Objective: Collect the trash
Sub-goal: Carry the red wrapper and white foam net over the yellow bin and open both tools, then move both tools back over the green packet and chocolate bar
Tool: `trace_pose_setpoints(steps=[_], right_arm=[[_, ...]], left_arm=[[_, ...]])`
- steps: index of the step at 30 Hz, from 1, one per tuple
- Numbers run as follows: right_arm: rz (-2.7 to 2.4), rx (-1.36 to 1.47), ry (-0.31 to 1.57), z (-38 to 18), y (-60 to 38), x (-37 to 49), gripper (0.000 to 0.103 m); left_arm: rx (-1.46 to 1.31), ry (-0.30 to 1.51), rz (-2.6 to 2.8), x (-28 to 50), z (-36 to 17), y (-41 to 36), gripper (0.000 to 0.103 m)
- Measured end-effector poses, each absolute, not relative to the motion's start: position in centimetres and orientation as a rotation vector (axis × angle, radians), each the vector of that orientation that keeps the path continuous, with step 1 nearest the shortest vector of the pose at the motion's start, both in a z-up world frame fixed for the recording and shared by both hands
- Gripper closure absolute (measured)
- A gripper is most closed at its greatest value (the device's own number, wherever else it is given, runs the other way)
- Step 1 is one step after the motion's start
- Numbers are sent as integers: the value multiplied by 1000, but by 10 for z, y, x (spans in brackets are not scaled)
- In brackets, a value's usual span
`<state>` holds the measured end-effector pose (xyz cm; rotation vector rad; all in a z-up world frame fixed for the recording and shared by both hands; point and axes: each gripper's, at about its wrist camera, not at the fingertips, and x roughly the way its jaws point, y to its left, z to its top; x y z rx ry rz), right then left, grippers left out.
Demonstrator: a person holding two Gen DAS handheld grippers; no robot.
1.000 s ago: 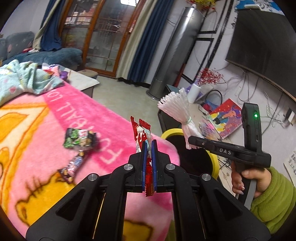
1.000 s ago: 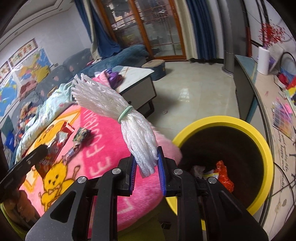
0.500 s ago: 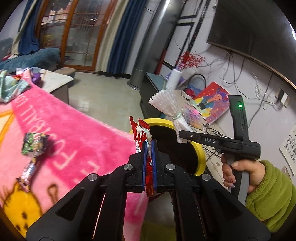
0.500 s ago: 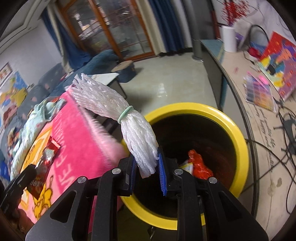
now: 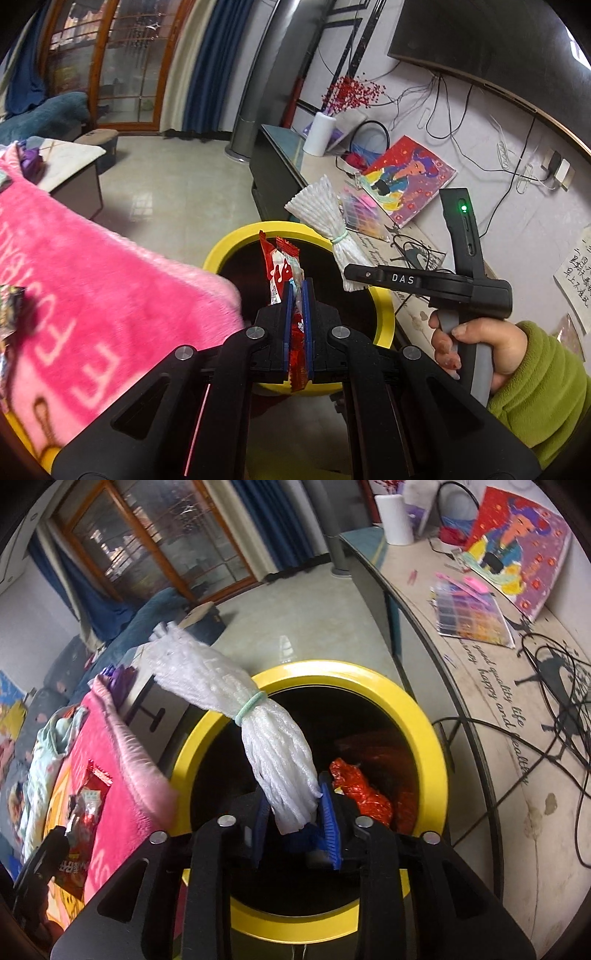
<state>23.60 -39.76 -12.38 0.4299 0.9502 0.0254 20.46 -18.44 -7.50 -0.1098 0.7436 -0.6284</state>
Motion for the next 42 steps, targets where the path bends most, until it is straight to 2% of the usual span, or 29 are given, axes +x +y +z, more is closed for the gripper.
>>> trace_pose_setpoints(steps=[2,3,5,6,10,12,16,23,28,42], right_arm=[[14,449,950,-125,-404,237,67],[7,458,946,-125,-407,237,62],[-6,472,937,-124,-411,236,53],[-15,478,929,-123,-413,235,51],[-27,471,902,-115,-414,234,47],[-17,467,878,-110,-409,233,43],[54,420,810,-90,-387,229,40],[191,322,753,-64,-336,223,37],[276,238,740,-54,-298,220,36],[419,129,749,-36,-221,224,35]], left_arm=[[-114,748,-635,209,-78,-188,100],[-112,749,-633,212,-78,-190,94],[-108,740,-627,215,-78,-192,72],[-115,731,-626,216,-77,-191,55],[-137,713,-599,213,-74,-181,30],[-130,693,-570,208,-72,-171,25],[-117,667,-488,200,-70,-148,21],[-104,612,-337,186,-61,-104,20],[-103,580,-254,177,-54,-74,13],[-165,591,-91,167,-52,-4,11]])
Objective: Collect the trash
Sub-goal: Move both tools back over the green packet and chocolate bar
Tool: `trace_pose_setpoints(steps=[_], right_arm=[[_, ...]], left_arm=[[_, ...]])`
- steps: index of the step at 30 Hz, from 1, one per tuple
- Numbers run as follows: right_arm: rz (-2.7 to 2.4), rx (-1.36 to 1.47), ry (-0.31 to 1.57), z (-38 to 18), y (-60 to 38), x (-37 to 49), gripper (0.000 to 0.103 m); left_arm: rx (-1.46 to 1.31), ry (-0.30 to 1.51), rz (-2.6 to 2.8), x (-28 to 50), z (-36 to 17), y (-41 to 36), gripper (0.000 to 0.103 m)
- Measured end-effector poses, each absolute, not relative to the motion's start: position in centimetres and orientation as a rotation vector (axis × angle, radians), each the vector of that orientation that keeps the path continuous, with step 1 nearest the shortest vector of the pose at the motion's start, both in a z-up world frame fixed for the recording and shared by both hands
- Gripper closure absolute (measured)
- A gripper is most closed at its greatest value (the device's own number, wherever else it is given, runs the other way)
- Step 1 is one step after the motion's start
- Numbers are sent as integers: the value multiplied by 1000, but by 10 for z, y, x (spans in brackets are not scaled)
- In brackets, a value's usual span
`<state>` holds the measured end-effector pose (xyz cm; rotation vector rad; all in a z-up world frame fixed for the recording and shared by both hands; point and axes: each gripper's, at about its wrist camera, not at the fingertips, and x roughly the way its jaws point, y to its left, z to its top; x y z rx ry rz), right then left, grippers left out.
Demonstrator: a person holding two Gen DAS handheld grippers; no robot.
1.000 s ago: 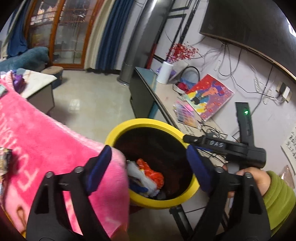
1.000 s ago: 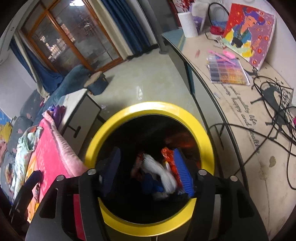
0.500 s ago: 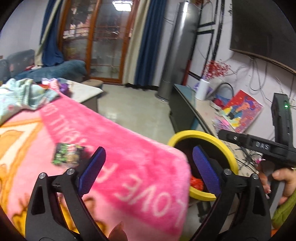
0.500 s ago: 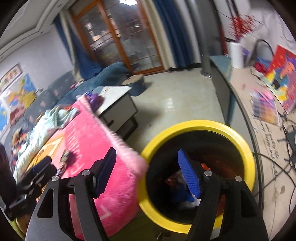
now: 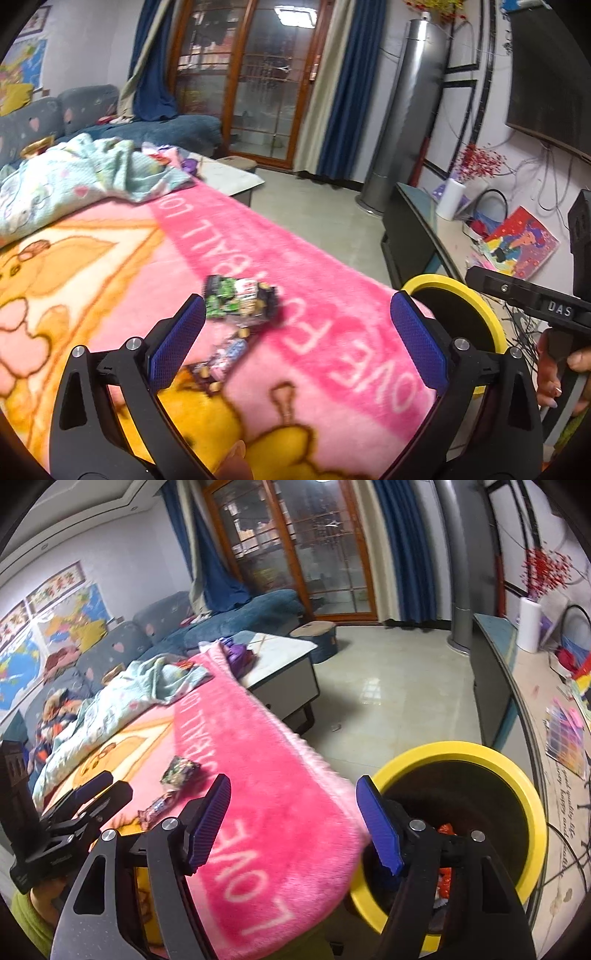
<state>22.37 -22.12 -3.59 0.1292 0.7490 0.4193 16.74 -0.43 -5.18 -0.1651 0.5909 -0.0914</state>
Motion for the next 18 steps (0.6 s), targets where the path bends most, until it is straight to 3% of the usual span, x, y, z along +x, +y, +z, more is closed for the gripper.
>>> trace_pose_setpoints(steps=[12,18], right_arm=[[523,67,801,-41,-157,237,35],[573,33,843,-48,-119,252,35]], left_arm=[[-187,732,-37,168,-76,42,11],[-155,779,-56,170,-91,46,28]])
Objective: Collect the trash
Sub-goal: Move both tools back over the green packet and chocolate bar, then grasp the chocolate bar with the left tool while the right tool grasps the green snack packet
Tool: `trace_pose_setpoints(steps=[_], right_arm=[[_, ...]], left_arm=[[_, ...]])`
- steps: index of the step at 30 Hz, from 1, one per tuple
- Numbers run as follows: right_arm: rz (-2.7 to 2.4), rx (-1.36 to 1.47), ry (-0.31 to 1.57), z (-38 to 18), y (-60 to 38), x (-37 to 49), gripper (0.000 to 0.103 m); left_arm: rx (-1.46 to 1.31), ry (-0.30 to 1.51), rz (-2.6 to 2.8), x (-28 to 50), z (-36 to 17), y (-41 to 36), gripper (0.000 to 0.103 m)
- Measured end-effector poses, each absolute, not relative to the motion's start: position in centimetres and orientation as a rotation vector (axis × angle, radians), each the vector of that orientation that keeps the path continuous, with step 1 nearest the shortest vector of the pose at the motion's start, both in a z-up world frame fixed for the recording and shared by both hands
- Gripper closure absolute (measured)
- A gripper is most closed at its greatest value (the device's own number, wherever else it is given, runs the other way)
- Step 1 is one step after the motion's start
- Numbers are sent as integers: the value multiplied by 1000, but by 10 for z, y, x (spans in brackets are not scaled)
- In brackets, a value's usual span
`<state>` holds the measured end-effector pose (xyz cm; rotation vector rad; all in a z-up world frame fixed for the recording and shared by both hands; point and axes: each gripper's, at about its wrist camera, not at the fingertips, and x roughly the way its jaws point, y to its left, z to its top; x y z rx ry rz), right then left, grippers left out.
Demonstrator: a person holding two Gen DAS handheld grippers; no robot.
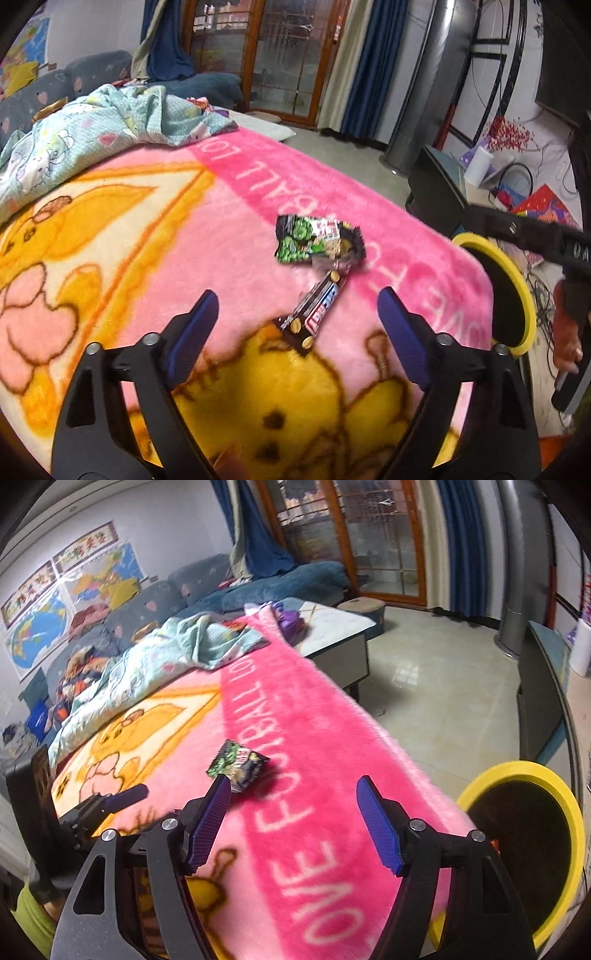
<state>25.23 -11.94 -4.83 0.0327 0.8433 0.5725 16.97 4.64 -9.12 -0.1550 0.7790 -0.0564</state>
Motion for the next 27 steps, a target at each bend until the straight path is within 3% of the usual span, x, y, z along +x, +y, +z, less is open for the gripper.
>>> trace_pose_setpoints(steps=[10,16,23,25,27], right_arm=[[626,18,939,-72,-69,283,35],[645,50,1020,-94,-51,298,38],[658,88,1091,-114,-39,310,55],[648,78,1078,-116,-39,308,62],[637,67,1067,-116,-41,307,76]], left_arm=[[-225,877,-145,179,-111,50,45],[-243,904,-166,183,-117,50,48],[-229,913,-172,186,-119,48,48],[-224,913,-169,187,-120,46,50],[-223,914,-167,188,-120,46,51]])
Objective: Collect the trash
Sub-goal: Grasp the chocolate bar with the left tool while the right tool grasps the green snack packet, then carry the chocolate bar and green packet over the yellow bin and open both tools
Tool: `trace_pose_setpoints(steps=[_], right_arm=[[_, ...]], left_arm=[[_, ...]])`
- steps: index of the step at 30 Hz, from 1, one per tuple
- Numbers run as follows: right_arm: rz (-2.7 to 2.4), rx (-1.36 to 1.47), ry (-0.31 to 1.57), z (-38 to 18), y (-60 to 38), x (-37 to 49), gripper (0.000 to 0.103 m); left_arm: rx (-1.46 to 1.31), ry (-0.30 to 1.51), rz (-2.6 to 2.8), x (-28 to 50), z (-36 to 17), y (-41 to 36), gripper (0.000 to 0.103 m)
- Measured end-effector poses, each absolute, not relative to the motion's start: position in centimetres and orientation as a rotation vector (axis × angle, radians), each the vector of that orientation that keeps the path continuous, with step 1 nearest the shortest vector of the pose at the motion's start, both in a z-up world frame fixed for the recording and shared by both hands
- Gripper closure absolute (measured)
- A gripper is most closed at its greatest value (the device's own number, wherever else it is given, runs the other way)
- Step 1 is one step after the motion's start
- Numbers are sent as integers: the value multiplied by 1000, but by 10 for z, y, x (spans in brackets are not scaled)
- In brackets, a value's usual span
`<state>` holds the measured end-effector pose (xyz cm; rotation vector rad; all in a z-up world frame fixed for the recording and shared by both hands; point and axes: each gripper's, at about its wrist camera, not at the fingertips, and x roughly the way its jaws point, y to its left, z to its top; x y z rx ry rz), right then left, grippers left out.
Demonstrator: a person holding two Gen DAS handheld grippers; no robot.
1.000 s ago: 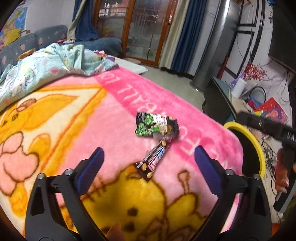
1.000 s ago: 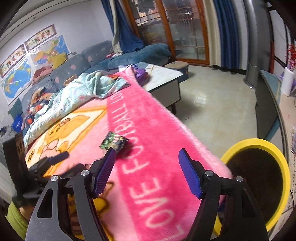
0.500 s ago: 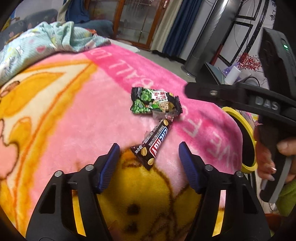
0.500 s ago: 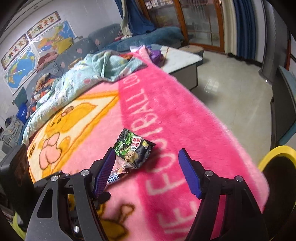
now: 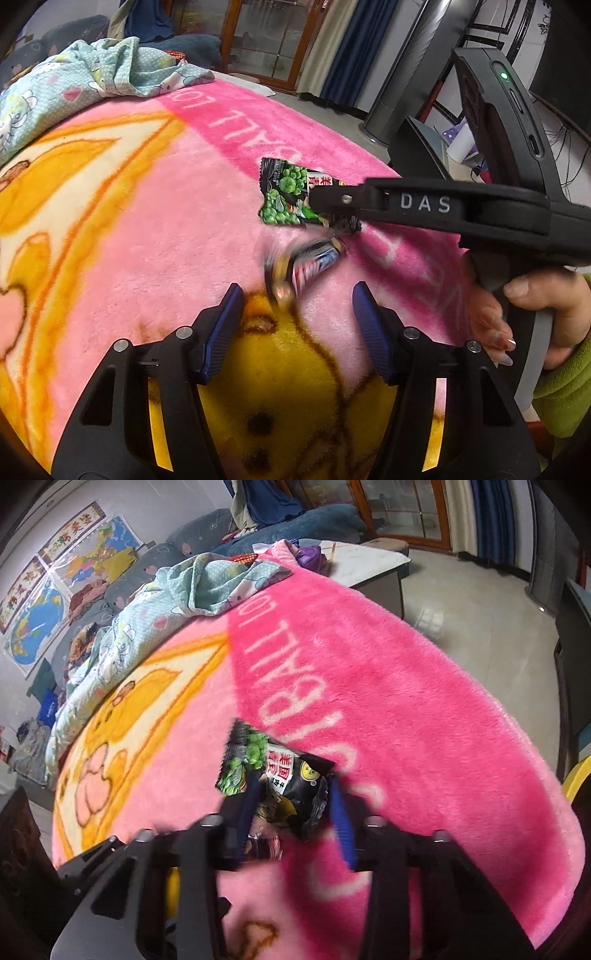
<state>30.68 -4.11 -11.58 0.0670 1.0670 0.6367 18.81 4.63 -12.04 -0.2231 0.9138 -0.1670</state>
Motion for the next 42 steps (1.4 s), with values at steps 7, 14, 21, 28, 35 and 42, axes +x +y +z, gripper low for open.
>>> trace_pose_setpoints(steps=[7,14,21,28,35,42], right_arm=[[629,113,1064,-116,-61,306,83],[593,127,1037,-109,-85,299,87],[554,126,1006,-98,-116,291,88],[514,142,965,-86,-157,278,88],[450,170,930,-79,-195,271,88],[399,200,901,-73,-227,264,89]], left_arm=[[-218,908,-158,193,-120,46,58],[-415,869,-203,203,-124,66,56],[-522,867,-161,221,-126,69,65],[-546,859,-169,225,-121,61,88],[-461,805,-249,219,-96,25,93],[-369,764,-341,213,-71,-19,93]])
